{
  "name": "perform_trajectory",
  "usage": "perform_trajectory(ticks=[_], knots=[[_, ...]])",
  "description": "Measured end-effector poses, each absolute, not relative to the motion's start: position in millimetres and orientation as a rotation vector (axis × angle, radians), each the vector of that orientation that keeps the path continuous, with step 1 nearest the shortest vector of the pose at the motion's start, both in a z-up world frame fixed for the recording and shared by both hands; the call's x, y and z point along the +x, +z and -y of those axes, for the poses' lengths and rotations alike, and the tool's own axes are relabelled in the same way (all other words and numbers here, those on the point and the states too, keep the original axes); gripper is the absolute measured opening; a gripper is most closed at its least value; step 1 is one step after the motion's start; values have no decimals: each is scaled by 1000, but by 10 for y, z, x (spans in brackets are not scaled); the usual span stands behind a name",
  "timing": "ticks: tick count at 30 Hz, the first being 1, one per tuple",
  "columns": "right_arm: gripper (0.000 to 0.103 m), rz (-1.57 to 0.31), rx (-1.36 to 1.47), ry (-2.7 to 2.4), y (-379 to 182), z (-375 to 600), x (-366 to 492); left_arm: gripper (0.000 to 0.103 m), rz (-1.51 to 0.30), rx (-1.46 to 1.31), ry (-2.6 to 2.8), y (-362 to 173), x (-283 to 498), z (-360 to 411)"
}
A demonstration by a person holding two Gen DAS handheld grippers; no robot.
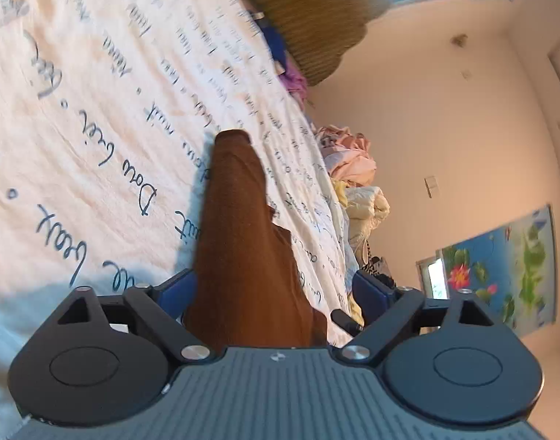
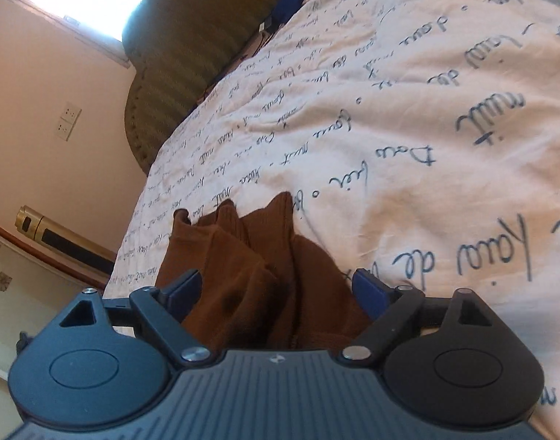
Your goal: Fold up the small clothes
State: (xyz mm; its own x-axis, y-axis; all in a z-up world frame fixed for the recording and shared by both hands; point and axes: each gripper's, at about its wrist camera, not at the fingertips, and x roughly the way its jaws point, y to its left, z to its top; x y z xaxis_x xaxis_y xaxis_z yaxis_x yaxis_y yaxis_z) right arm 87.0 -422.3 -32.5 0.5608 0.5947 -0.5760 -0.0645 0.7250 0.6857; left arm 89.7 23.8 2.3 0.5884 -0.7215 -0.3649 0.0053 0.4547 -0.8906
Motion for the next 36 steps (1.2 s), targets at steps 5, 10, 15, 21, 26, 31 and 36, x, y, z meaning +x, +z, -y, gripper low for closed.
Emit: perform_trajectory(ticks=[5,10,15,21,26,31,36], knots=[[82,-945,594,457,-300,4035,1009,79,-939,-989,-524,-159,1307,-18],[18,-957,480,476,-339,3868,938,24,-1012,-747,-494,-219,1577,267],[16,-916,506,476,-229,3815,880,18,-944,-628,-520,11,1566,223],[16,-851,581,567,-71,3493,1030,2,-865,-576,-472,364,1537,-238],[19,-865,582,509,-172,3369,1196,4,-913,-623,-438,363,1571,-573],[54,-890,639,425,-202,3772,1049,88,-900,-725,-483,185,1307,-629],[82,-901,573,391,-136,3899,889,85,-924,-852,-475,6,1544,-511]])
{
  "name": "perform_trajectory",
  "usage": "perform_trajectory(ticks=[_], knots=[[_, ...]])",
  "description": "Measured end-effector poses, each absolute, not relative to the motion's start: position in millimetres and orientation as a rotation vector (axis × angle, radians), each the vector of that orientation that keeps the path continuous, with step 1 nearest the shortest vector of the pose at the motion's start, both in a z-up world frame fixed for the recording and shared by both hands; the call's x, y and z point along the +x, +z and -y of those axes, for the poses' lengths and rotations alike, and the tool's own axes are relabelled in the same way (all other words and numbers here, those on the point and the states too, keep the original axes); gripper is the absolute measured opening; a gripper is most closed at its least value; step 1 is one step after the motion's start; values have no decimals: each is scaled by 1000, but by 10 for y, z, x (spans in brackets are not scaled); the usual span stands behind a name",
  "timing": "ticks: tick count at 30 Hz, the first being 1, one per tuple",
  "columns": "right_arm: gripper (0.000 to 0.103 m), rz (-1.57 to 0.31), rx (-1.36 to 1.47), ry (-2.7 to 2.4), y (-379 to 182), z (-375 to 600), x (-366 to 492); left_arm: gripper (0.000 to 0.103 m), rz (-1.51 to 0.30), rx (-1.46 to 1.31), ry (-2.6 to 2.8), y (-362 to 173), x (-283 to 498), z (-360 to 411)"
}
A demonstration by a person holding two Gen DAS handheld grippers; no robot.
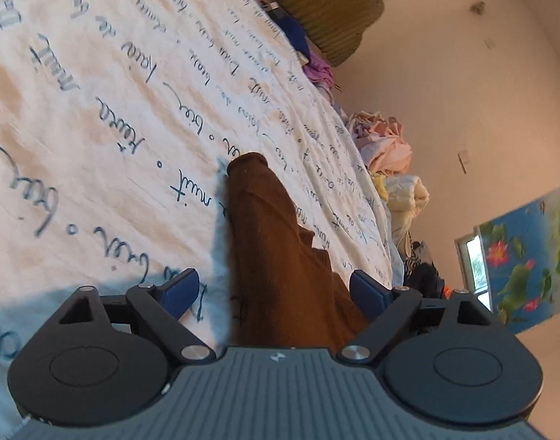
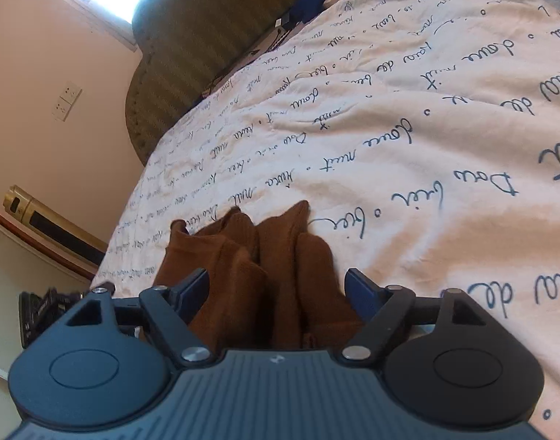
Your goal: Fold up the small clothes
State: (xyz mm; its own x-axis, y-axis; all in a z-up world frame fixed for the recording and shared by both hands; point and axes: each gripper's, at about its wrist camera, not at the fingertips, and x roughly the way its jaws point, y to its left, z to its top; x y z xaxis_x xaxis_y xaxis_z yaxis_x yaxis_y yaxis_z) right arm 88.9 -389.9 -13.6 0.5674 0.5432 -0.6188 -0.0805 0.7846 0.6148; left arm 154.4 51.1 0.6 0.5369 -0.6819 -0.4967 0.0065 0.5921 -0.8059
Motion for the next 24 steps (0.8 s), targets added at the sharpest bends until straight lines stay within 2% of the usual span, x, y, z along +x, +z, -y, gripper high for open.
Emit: perform_trajectory(ticks=[2,4,5,6,7,8,9,13,20,22,23,24], knots=[[81,-927,554,403,-156,3858,889,78,-965,-840,-460,-72,1653,-389],[81,-943,528,405,-196,3793,907,77,-953,-809,-477,-66,1720,-269],[81,-950,518,408,-226,3757,923,64,-955,-794,-490,-61,1758,-214],[78,-949,500,411,-259,3712,930,47,-973,-775,-518,-69,1804,-139],[71,-945,479,414,-279,3658,925,11,-1001,-727,-537,-78,1843,-34],[32,-953,459,432,-288,3605,924,13,-988,-650,-528,-43,1831,63],[22,-958,455,431,-279,3576,920,12,-952,-546,-530,31,1787,176],[19,-919,449,430,-125,3546,846,12,-822,-362,-574,378,1590,265],[18,-862,586,549,4,3223,1005,12,-774,-270,-500,709,1757,-5],[19,-860,561,528,4,3097,1106,17,-817,-252,-454,669,1917,-100],[24,-873,569,511,-42,3079,1166,21,-853,-252,-422,605,1995,-141],[34,-889,567,481,-107,3088,1217,34,-890,-266,-376,525,2045,-213]])
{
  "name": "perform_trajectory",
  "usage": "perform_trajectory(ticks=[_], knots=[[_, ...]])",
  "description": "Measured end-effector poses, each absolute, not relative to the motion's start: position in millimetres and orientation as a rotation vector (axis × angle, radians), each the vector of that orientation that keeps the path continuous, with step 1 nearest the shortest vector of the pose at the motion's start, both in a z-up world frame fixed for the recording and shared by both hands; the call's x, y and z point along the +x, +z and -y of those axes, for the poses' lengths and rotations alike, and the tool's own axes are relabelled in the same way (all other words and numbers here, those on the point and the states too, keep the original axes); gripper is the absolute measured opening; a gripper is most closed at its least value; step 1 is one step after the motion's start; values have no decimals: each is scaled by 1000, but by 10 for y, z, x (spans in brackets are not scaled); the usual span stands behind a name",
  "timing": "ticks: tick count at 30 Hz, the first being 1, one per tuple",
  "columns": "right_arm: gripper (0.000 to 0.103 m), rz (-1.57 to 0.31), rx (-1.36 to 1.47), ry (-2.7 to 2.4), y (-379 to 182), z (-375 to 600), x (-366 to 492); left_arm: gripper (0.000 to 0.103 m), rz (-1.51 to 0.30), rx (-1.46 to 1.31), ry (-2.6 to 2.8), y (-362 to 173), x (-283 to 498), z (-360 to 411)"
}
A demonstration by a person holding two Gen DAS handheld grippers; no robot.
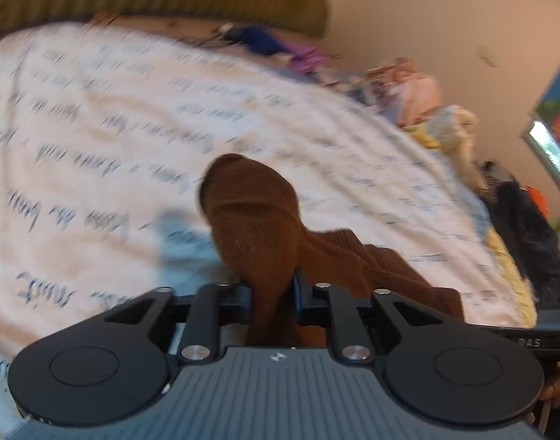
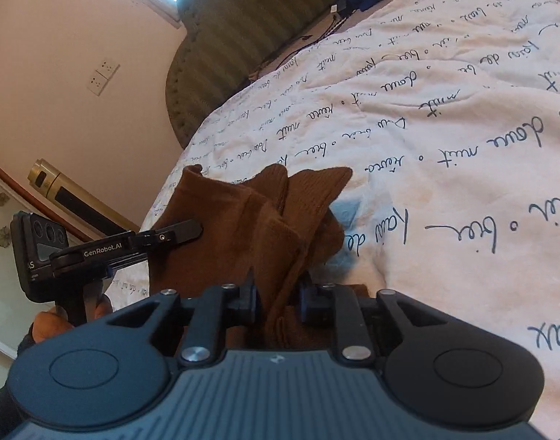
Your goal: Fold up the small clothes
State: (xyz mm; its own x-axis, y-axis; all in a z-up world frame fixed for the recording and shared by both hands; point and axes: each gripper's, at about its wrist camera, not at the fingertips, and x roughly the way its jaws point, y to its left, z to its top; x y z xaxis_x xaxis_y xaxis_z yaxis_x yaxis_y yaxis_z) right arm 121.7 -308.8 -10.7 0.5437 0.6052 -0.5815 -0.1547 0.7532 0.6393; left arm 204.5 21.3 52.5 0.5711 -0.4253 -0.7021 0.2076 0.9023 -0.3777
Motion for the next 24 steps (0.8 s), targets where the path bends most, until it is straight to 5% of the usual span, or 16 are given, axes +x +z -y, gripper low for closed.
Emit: perform_trajectory(ticks=[2,6,11,14,19,20,21,22,23,24], knots=[[50,-928,534,373,-215,3173,1245,59,-956,-310,-348,376,2027,-357],[50,-804,579,378,-97,3378,881,74,-932,-400,-429,326,1600,-553],[50,-838,464,428,-66,3199,512,76,-943,-596,-509,252,1117,-697],[50,-839,500,462,-58,3252,261,89,-944,-686,-536,175,828,-760],[50,-834,513,496,-15,3229,102,89,-974,-769,-562,-66,589,-731],[49,-869,517,507,-62,3191,126,83,-969,-770,-563,-64,580,-704],[40,-899,510,512,-120,3142,144,61,-980,-773,-566,-63,589,-667],[29,-925,497,522,-178,3085,154,46,-1005,-775,-580,-73,605,-624],[7,-961,483,533,-235,3022,156,20,-1031,-765,-597,-80,617,-585],[8,-969,466,529,-254,2976,148,18,-1043,-733,-597,-58,613,-562]])
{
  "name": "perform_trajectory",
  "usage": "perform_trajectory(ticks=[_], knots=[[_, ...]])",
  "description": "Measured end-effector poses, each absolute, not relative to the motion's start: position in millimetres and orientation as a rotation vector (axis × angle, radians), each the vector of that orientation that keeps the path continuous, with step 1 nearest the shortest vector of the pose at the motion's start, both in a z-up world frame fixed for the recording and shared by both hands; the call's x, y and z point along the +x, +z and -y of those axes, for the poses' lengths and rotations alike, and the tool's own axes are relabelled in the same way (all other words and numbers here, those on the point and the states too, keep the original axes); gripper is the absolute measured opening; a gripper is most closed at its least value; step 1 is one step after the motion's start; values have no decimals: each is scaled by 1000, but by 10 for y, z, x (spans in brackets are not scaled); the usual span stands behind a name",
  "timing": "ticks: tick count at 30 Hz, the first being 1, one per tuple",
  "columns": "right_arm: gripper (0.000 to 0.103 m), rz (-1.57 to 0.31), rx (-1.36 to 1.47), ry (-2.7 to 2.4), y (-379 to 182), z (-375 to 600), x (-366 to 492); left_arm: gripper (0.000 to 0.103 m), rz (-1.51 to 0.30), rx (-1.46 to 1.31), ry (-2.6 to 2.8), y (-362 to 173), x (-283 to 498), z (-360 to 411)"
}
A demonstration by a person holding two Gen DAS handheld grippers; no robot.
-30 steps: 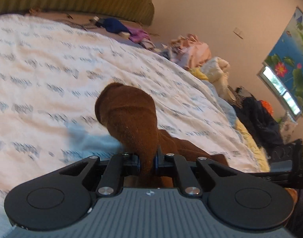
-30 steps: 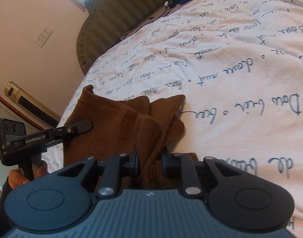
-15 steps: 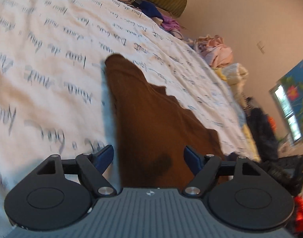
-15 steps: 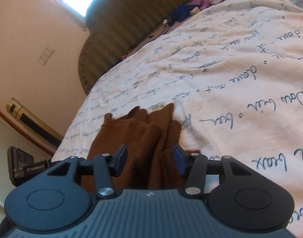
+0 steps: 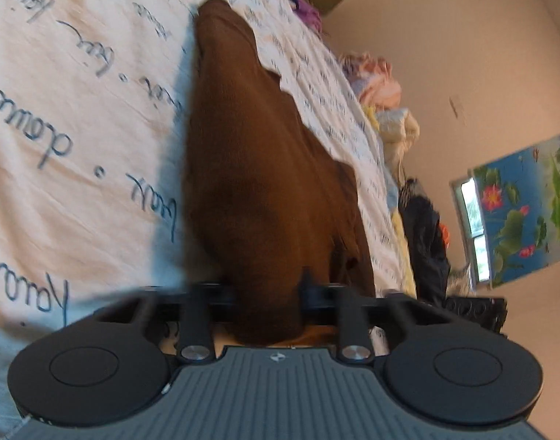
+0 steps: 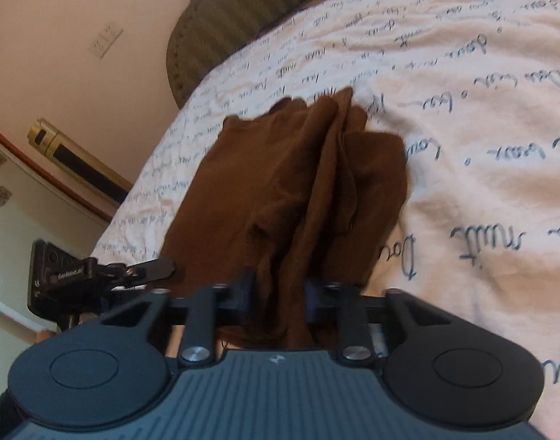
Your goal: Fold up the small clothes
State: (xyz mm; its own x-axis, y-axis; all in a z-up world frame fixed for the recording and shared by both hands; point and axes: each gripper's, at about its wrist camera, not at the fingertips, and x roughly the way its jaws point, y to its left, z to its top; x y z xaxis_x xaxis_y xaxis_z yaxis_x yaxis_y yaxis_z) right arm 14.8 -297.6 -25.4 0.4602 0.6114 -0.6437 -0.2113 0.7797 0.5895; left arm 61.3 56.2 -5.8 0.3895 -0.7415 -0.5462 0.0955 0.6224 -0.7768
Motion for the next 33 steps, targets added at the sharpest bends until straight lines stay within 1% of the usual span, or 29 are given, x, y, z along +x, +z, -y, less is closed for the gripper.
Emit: perform_trajectory(ticks=[2,4,7,8,9,10,11,12,13,14,15,18,19,20,21,22,24,26,27,28,30,33], knots=[[7,-951,453,565,-184,2932,80,16,-1004,-621,-593,94,560,-565],[7,-942,478,584,-141,2951,4,16,-977,-547,-566,210,516,-663],[8,-997,450,575,-350,2875,-36,18,-1033,-492,-523,81,544,-720],[9,-991,486,577,-418,2893,-50,19,-1047,-484,-513,22,538,-707],[13,-985,536,580,-434,2935,-54,23,-1040,-490,-512,12,516,-714],[17,-996,575,578,-413,2985,-41,24,-1037,-492,-517,42,491,-720],[27,-993,604,578,-365,3049,-31,30,-1032,-486,-517,92,461,-726],[38,-961,630,581,-299,3130,-26,42,-1019,-464,-505,178,417,-730],[43,-918,645,571,-221,3217,-17,48,-998,-433,-496,274,380,-724],[48,-881,644,539,-133,3295,3,61,-964,-405,-492,382,334,-723],[52,-855,626,488,-38,3362,29,70,-922,-380,-491,493,279,-723],[52,-754,610,395,199,3413,181,82,-788,-339,-483,793,170,-617],[52,-741,626,415,237,3354,267,84,-733,-324,-484,858,160,-526],[52,-735,636,441,258,3245,374,90,-687,-296,-480,878,164,-403],[53,-734,633,468,261,3118,474,91,-661,-252,-472,861,206,-232],[54,-748,619,499,229,2956,582,90,-660,-206,-464,794,255,-70],[66,-805,569,518,77,2648,822,87,-706,-134,-445,573,352,200],[64,-855,421,390,-168,2506,1013,87,-742,-70,-458,352,383,394],[60,-799,377,385,-284,2563,1011,92,-732,-43,-470,269,355,446],[60,-758,391,406,-361,2628,1027,93,-710,-15,-472,223,319,482],[58,-769,453,415,-380,2735,1055,96,-696,22,-469,182,278,522],[58,-808,396,400,-255,2685,1107,100,-697,14,-477,149,294,497]])
